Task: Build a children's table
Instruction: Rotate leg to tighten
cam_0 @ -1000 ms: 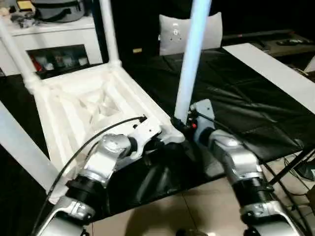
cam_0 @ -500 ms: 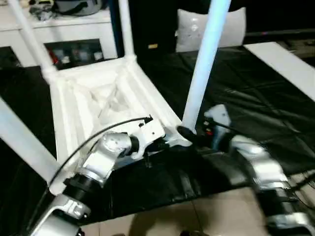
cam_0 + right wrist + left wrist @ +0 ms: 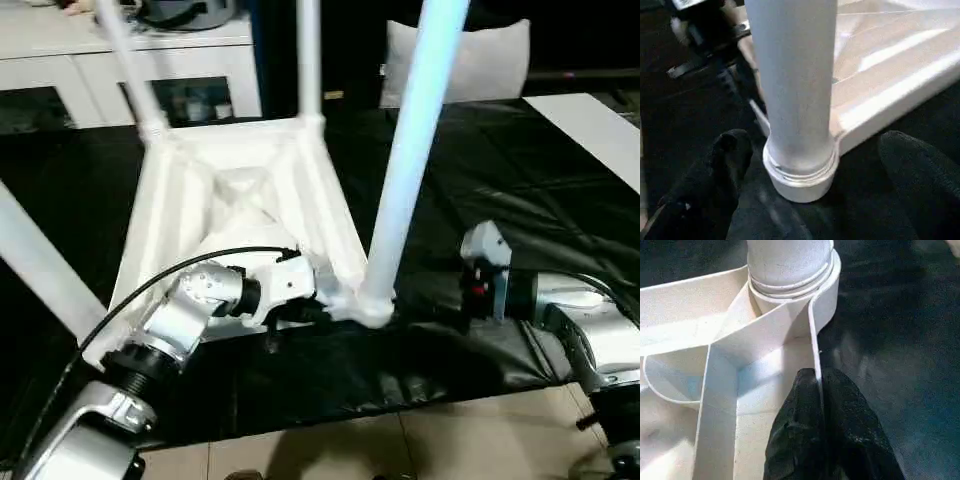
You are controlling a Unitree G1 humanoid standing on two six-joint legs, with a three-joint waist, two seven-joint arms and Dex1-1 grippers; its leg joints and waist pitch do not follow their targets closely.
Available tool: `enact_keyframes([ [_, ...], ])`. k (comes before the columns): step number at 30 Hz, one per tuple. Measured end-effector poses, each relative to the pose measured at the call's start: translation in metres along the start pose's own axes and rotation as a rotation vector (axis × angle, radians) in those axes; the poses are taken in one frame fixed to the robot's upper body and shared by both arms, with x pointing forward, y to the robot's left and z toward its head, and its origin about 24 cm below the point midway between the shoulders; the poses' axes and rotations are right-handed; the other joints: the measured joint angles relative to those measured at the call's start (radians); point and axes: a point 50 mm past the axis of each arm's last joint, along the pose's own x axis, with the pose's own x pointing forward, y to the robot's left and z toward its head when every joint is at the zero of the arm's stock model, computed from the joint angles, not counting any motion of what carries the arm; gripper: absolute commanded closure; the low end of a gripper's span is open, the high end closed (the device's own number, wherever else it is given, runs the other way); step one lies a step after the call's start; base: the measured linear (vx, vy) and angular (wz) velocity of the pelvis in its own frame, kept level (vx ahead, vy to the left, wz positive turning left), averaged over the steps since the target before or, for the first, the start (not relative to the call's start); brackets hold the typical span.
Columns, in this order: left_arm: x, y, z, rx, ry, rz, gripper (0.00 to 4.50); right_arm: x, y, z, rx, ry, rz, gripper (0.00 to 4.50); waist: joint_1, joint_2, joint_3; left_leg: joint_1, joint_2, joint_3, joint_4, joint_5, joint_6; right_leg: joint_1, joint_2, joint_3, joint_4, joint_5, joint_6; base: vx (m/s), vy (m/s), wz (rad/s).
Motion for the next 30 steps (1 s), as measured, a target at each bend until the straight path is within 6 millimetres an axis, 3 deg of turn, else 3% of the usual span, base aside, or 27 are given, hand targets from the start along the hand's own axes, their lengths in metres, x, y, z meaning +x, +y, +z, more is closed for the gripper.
enact_keyframes([
  [4, 0.001, -0.005, 0.002, 0.026, -0.013, -0.075, 4.5, 0.002, 0.004, -0.002, -0.006, 0.032, 0.068, 0.04, 0.013, 0.0, 0.0, 0.0, 0.0, 0.009, 0.0, 0.0, 0.0, 0.0, 0.0, 0.01, 0.001, -0.001, 0.002, 0.0, 0.0, 0.0],
  [11, 0.005, -0.01, 0.006, 0.05, -0.025, -0.166, 4.5, 0.008, 0.012, -0.005, 0.047, 0.059, 0.204, 0.67, 0.025, -0.001, -0.001, 0.0, 0.0, 0.011, 0.0, 0.0, 0.0, -0.001, -0.001, 0.014, 0.001, 0.0, -0.001, 0.0, 0.0, 0.0],
  [26, 0.005, -0.011, 0.007, 0.053, -0.029, -0.183, 4.5, 0.016, 0.015, -0.005, 0.095, 0.04, 0.27, 2.12, 0.024, -0.002, -0.001, -0.001, 0.0, 0.011, 0.001, 0.0, 0.0, 0.0, -0.001, 0.014, 0.003, -0.003, 0.005, 0.0, 0.0, 0.0],
  [30, 0.005, -0.011, 0.007, 0.05, -0.03, -0.183, 4.5, 0.016, 0.017, -0.004, 0.092, 0.039, 0.268, 2.28, 0.022, -0.002, -0.001, -0.001, 0.0, 0.011, 0.001, 0.0, 0.0, 0.0, -0.001, 0.014, 0.003, -0.003, 0.005, 0.0, 0.0, 0.0],
])
